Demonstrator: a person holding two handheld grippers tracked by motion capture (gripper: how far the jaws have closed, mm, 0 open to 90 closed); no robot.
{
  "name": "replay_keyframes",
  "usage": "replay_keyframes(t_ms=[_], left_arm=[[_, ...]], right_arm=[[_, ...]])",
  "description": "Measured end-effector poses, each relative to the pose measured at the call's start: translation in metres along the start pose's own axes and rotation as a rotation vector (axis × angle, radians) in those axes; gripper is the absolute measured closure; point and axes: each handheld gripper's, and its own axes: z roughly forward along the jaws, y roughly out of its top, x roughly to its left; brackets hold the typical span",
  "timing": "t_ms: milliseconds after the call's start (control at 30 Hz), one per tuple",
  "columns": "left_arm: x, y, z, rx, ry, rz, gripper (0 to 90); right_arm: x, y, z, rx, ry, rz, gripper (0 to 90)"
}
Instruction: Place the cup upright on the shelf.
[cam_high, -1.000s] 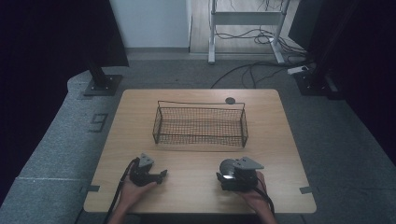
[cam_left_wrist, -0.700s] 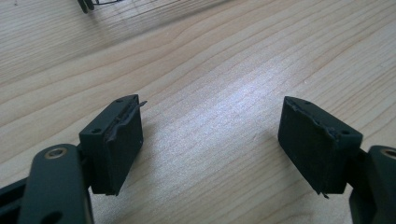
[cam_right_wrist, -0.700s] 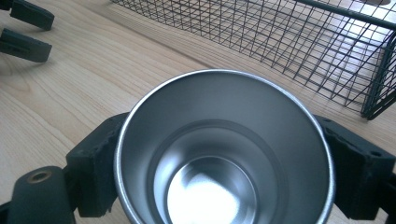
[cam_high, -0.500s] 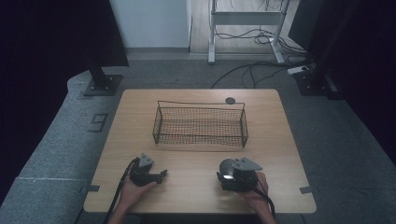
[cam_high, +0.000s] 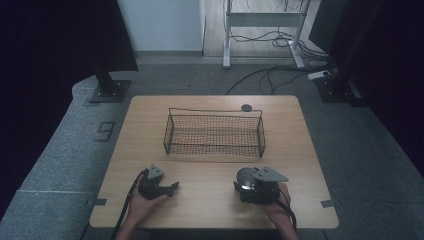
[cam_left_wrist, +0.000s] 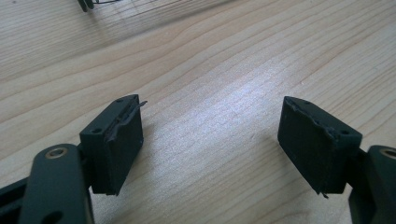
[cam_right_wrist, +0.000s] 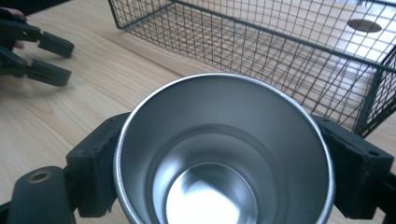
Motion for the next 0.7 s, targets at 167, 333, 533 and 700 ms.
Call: replay_keyframes(t_ms=[167, 333, 533, 700], left_arm=[[-0.001, 0.000, 0.000, 0.001, 0.012, 0.010, 22.2], [-0.001, -0.002, -0.001, -0.002, 0.007, 0.008, 22.2], [-0.002, -0.002, -0.001, 0.000, 0.011, 0.012, 22.2], [-0.003, -0.001, 0.000, 0.003, 0.010, 0.020, 21.4]], right_arm=[[0.000, 0.007, -0.003, -0.016, 0.021, 0.002, 13.3], [-0.002, 0.015, -0.005, -0.029, 0.030, 0.006, 13.4], [-0.008, 0.030, -0.008, -0.053, 0.039, 0.003, 13.3], [-0.012, 0.043, -0.008, -0.065, 0.038, 0.013, 13.4]])
